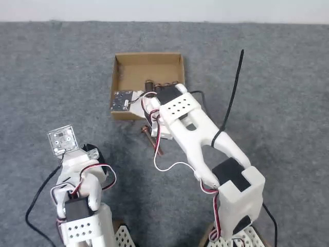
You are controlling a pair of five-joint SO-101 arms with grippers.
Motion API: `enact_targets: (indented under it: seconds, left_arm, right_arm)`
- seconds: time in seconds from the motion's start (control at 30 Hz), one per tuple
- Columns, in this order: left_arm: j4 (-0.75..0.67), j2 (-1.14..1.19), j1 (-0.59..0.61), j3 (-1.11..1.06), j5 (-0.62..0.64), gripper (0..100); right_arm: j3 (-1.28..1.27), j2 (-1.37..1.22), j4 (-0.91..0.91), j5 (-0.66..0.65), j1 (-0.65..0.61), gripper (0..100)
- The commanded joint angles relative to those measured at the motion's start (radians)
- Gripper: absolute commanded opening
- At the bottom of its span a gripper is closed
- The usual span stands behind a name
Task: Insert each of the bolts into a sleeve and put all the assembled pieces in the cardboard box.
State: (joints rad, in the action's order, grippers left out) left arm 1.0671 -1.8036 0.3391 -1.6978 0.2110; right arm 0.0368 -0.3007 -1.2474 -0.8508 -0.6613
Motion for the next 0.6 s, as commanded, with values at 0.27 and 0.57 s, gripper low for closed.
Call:
enact_targets:
  seconds: [0.27, 0.57]
  left_arm:
    - [0.0, -0.02, 0.0, 0.013, -0.017, 1]
    - [0.003, -0.02, 0.0, 0.013, -0.017, 1]
  right_arm:
    - [0.009, -0.013, 0.054, -0.1, -0.007, 7.4]
    - [-0.002, -0.025, 0.084, -0.129, 0.005, 7.5]
